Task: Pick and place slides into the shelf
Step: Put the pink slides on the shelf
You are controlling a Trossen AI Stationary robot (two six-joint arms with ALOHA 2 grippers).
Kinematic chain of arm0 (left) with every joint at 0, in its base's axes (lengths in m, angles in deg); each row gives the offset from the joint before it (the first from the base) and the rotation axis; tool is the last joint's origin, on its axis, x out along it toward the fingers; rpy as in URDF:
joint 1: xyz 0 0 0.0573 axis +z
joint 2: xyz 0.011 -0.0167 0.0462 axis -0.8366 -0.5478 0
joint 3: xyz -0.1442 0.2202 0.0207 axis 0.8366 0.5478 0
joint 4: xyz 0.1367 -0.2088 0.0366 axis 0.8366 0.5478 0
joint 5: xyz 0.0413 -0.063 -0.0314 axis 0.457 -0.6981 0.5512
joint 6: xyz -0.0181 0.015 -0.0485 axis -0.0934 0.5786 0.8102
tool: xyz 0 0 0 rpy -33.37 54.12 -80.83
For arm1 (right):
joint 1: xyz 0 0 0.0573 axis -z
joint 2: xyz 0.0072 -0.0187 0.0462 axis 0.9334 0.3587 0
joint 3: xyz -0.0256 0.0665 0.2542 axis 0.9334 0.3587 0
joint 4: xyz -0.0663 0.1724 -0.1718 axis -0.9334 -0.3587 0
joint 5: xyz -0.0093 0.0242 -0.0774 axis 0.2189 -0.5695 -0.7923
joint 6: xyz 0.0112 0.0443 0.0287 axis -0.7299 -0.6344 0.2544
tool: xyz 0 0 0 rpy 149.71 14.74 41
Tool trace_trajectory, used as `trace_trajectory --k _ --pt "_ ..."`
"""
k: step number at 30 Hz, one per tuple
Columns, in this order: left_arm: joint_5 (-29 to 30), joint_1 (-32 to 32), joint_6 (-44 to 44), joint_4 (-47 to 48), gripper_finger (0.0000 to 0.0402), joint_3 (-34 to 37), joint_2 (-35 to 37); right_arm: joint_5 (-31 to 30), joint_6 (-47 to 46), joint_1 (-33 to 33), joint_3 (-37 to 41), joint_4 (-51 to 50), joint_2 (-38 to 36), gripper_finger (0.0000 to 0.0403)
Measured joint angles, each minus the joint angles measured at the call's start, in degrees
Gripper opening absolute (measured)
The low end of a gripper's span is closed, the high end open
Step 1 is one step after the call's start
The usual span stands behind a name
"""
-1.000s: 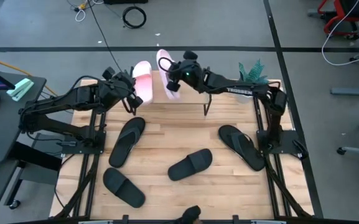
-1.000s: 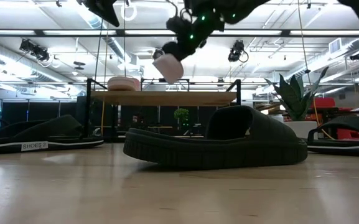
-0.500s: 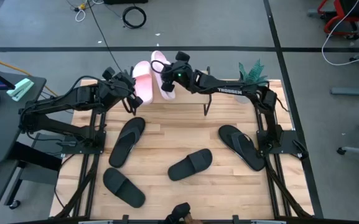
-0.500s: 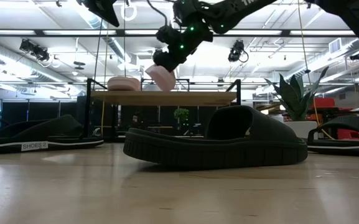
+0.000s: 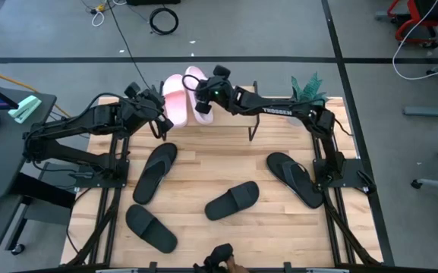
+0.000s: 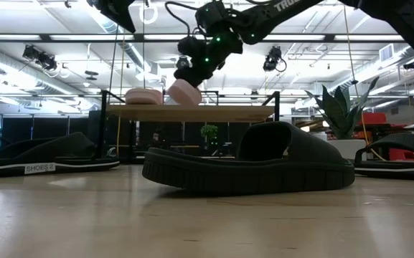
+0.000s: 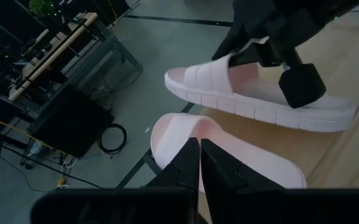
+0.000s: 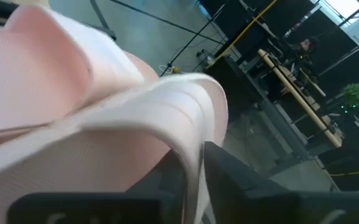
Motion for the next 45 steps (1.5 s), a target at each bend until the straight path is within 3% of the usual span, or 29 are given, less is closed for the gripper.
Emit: trace_trajectory --k 6,12,18,31,45 --pt "0.0 0.0 0.0 0.6 0.0027 0.0 0.0 0.0 0.0 0.0 0.0 0.1 -0.3 0.0126" --pt "0.0 0.0 4.1 4.8 0.0017 0.0 0.0 0.8 -0.2 0.0 0.0 0.2 -0.4 0.0154" --pt "0.0 0.0 7.2 7.8 0.0014 0.0 0.0 8.7 -4.1 -0.2 0.0 0.3 -0.4 0.0157" --pt "0.0 0.0 11.9 7.5 0.0019 0.0 0.0 1.1 -3.2 -0.6 0.0 -1.8 -0.5 0.0156" --pt "0.0 0.0 11.5 7.5 0.0027 0.0 0.0 1.5 -0.2 -0.7 -0.5 -2.8 -0.5 0.0155"
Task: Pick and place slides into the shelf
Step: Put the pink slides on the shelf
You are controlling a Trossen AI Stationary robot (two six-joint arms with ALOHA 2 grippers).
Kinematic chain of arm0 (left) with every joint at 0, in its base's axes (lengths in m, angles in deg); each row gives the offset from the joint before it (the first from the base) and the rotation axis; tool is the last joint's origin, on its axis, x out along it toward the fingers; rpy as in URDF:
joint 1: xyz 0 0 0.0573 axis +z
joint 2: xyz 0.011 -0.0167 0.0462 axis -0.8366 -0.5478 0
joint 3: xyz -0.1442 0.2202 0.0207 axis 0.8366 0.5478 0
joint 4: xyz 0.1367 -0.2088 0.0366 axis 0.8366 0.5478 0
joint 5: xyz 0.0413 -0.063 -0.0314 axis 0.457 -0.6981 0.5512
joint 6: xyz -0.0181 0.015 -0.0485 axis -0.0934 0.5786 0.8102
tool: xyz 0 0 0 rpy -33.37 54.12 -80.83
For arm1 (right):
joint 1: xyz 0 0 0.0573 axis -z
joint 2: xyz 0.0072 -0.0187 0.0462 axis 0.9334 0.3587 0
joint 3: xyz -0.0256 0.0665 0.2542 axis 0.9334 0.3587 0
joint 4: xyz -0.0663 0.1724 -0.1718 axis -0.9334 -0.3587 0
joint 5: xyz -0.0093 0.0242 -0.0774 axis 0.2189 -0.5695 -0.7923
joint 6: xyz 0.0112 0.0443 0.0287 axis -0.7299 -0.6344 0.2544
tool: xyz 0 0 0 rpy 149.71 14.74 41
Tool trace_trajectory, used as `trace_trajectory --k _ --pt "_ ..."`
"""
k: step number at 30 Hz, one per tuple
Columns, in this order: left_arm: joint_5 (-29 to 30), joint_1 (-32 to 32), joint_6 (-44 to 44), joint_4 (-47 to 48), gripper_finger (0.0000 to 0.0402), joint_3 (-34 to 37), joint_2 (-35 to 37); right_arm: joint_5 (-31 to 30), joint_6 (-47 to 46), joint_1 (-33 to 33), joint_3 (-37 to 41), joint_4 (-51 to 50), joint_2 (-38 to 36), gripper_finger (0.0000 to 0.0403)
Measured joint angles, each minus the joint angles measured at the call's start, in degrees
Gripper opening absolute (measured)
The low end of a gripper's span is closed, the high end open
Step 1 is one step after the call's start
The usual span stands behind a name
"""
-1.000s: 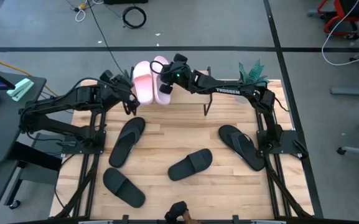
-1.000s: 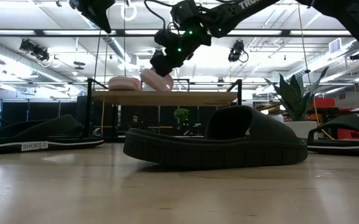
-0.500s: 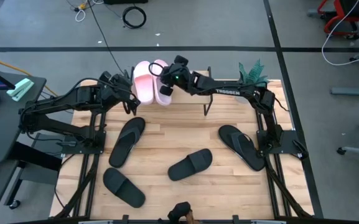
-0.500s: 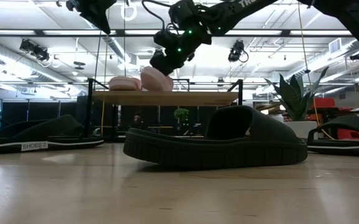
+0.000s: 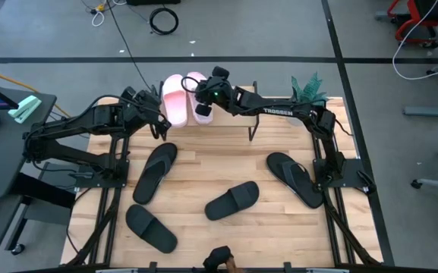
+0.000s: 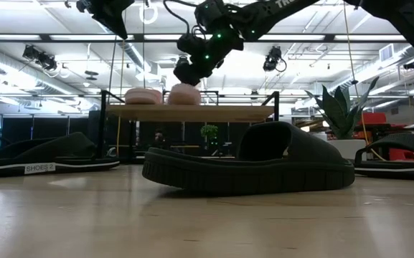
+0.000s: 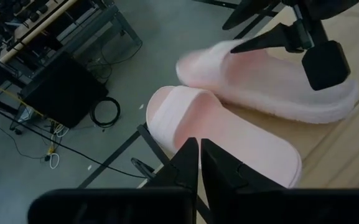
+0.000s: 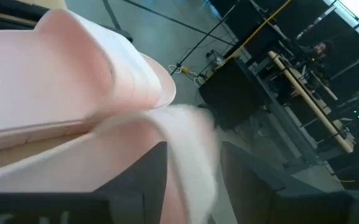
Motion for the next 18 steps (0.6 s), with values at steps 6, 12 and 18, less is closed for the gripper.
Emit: trace_trajectory --k 6,12,18 --pt "0.0 0.0 0.0 0.1 0.0022 0.0 0.0 1.1 -3.2 0.0 0.0 -1.5 0.0 0.0156" --pt "0.0 0.0 1.3 2.4 0.0017 0.0 0.0 1.1 -3.2 -0.9 0.0 -2.7 -0.6 0.0155" --pt "-0.1 0.0 6.3 7.5 0.0028 0.0 0.0 1.2 -4.3 -5.7 0.0 -11.7 -6.7 0.0146"
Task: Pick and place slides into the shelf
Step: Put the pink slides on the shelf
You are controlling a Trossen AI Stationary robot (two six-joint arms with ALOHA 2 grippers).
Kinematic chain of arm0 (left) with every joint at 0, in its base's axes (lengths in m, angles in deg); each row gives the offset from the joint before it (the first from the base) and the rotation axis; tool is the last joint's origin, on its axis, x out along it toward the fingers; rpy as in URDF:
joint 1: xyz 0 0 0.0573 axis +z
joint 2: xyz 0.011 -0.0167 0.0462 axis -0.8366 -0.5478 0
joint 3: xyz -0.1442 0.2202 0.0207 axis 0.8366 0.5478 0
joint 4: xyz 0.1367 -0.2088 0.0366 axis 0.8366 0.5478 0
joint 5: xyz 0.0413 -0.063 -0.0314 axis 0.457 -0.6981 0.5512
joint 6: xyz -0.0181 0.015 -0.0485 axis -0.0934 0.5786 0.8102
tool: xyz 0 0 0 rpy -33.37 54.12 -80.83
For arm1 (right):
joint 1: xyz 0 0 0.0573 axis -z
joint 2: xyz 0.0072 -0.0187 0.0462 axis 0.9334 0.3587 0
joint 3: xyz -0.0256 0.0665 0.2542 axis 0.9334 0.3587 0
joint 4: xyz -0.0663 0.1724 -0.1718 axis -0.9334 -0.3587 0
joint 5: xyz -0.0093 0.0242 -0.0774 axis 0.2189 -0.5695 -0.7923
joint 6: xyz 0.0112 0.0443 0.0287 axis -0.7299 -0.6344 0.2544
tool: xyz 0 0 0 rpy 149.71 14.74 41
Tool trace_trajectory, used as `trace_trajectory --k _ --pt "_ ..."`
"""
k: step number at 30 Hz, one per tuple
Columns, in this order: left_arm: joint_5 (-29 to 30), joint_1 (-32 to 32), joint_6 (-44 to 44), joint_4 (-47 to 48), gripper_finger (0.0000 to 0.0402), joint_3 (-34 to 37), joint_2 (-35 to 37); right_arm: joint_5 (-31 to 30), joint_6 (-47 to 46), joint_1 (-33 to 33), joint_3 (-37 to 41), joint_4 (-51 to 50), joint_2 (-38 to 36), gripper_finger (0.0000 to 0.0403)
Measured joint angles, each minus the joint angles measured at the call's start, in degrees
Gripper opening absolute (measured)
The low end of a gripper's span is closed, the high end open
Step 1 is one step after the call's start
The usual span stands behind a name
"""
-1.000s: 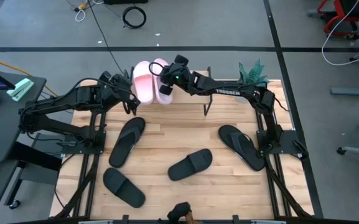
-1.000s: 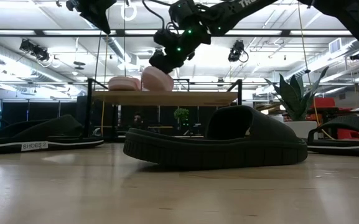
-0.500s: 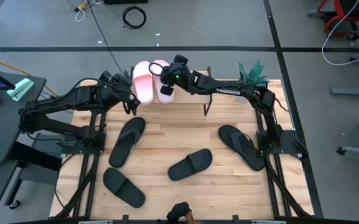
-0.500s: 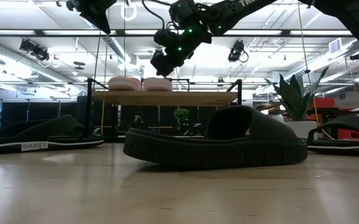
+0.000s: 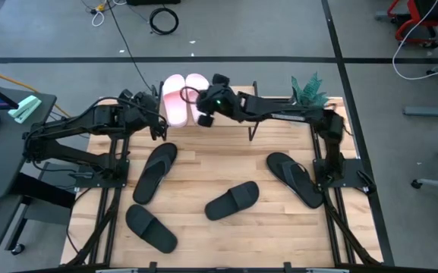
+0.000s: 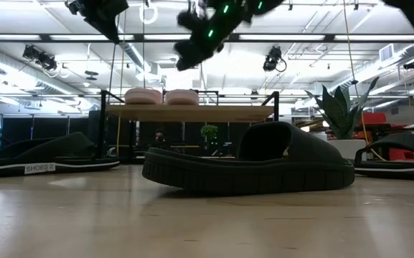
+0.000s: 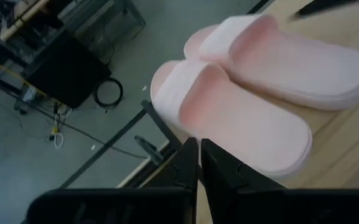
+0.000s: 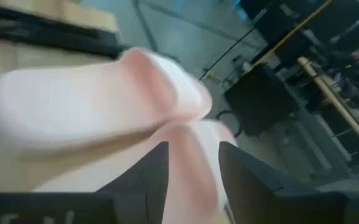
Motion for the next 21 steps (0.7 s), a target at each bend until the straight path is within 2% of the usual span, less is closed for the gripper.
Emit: trace_trajectory --k 7,11,15,21 --pt "0.0 -0.4 2.6 3.8 0.0027 0.0 0.0 -0.2 -13.2 -4.1 0.0 -19.0 -8.5 0.0122" --pt "0.0 -2.1 2.7 3.8 0.0014 0.0 0.0 -0.9 -19.4 -3.9 0.7 -26.2 -10.2 0.0079" --pt "0.0 -4.1 2.7 3.2 0.0005 0.0 0.0 -2.8 -19.9 -2.3 2.4 -25.1 -9.1 0.0012" --pt "0.1 -4.9 1.9 2.7 0.0009 0.0 0.0 -2.5 -20.0 2.4 4.2 -16.3 -3.8 0.0006"
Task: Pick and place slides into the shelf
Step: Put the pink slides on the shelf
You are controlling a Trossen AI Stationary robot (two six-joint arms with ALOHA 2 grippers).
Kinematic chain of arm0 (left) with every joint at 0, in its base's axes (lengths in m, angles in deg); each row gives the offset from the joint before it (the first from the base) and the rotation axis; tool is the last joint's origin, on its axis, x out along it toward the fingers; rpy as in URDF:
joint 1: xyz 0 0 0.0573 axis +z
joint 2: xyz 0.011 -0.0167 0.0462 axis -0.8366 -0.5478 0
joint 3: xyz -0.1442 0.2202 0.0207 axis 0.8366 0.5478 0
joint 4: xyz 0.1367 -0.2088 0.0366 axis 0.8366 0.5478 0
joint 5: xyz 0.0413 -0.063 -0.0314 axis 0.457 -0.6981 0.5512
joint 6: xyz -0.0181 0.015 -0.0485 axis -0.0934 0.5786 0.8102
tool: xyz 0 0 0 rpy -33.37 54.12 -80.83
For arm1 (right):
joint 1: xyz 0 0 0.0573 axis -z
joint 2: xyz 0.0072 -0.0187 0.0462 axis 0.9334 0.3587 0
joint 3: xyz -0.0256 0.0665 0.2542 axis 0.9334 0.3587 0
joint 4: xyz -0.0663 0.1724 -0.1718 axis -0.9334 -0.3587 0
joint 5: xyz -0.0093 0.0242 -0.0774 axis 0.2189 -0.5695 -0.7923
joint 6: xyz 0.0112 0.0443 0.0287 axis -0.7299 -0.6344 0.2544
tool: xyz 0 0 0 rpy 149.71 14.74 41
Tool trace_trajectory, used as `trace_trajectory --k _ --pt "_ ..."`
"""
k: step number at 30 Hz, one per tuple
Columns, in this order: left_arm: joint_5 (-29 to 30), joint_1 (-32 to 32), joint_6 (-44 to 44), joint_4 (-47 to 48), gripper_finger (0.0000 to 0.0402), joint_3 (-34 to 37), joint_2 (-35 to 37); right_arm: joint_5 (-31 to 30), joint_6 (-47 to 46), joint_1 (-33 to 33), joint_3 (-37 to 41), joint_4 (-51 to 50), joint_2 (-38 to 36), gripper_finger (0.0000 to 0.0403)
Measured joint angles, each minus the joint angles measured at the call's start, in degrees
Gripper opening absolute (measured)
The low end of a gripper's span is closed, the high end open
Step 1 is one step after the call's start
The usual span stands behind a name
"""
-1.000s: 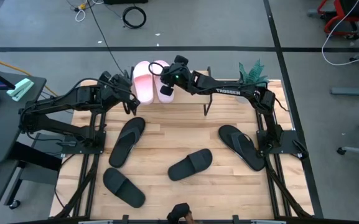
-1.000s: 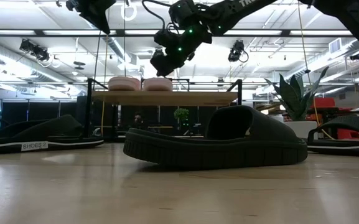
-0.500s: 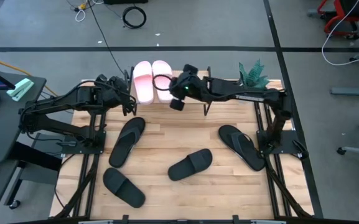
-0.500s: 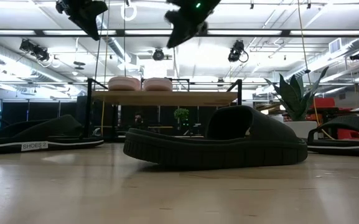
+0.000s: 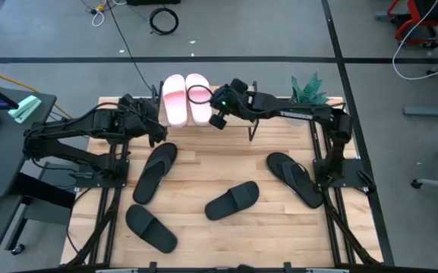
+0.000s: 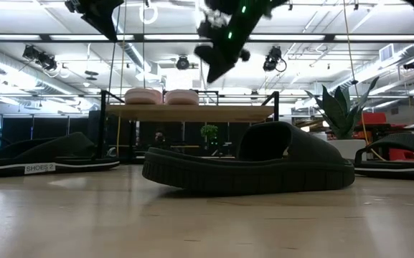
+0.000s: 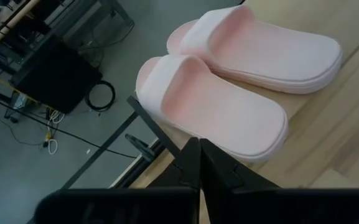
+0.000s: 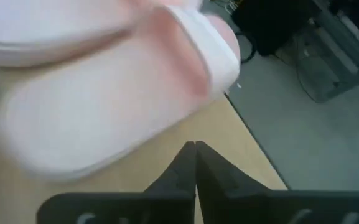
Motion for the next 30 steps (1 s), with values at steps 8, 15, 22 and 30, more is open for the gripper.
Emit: trace_trajectory --k 8,15,22,30 --pt "0.0 0.0 -1.4 0.0 0.0009 0.0 0.0 5.3 -4.7 5.7 0.0 0.5 5.7 0.0004" --pt "0.0 0.0 -2.1 0.0 0.002 0.0 0.0 7.5 -4.4 6.2 0.0 6.6 8.0 0.0002" --pt "0.0 0.0 -3.4 -0.1 0.0006 0.0 0.0 15.7 -4.2 6.0 0.0 12.7 10.2 0.0002" --pt "0.0 0.0 -3.3 -0.3 0.0022 0.0 0.0 16.2 -2.6 4.7 0.0 14.5 9.9 0.0002"
